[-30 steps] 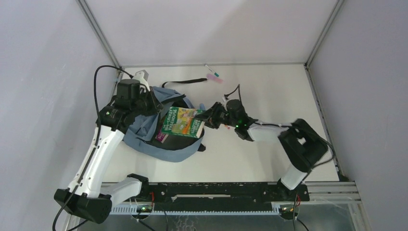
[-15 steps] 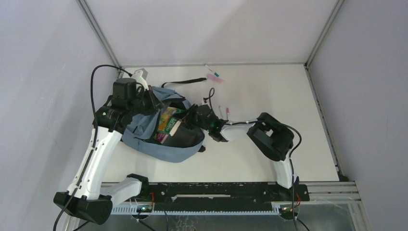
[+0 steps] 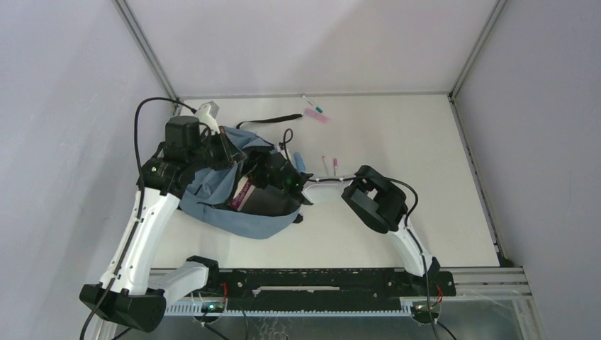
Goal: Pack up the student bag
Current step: Place the book in the student bag.
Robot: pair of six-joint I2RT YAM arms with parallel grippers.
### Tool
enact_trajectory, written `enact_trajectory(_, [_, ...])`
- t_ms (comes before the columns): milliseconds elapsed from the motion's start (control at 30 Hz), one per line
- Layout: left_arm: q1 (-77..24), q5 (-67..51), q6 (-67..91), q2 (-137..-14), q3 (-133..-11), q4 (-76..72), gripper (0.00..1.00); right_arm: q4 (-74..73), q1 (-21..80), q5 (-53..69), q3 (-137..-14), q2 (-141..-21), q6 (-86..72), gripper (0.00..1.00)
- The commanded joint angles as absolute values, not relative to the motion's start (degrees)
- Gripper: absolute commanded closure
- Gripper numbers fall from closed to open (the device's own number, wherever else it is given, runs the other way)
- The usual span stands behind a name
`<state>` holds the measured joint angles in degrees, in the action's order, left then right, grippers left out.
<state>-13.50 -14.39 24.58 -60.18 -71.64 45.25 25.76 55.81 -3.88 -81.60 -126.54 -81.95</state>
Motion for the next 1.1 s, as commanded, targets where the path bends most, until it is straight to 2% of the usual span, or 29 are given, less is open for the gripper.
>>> enact_trajectory(0, [-13.1,-17.9,25.8,-57.9,-70.9,39.7,1.0,22.6,58.2,-1.5,-83.2,-124.2,-78.2,0.44])
enact_trajectory(33, [-13.1,-17.3,25.5,-57.8,-70.8,39.7,1.0,20.8,58.5,-1.7,-83.0,-123.4,-77.5,0.31])
enact_trajectory(67, [-13.1,-17.1,25.4,-57.8,-70.8,39.7,1.0,19.2,58.5,-1.4,-83.1,-123.1,-76.9,0.22])
enact_trajectory(133, [-12.9,-17.0,25.2,-58.0,-71.0,39.9,1.0,17.2,58.3,-0.6,-82.9,-122.5,-76.5,0.09])
enact_trajectory(233, [-12.6,-16.9,25.3,-58.0,-71.0,39.8,1.0,14.2,57.4,2.4,-82.1,-121.7,-76.8,0.01])
enact_trajectory(633, [-11.2,-15.7,25.6,-57.8,-69.1,38.8,1.0,1.1,55.4,6.9,-79.6,-114.7,-65.2,0.0])
enact_trajectory(867, [-10.6,-15.7,25.3,-58.5,-67.9,38.2,1.0,0.3,55.4,1.6,-70.9,-101.2,-55.8,0.0])
enact_trajectory(1067, [-10.5,-16.9,25.2,-58.1,-64.6,36.0,1.0,4.3,55.1,-4.9,-55.5,-84.8,-46.8,0.0])
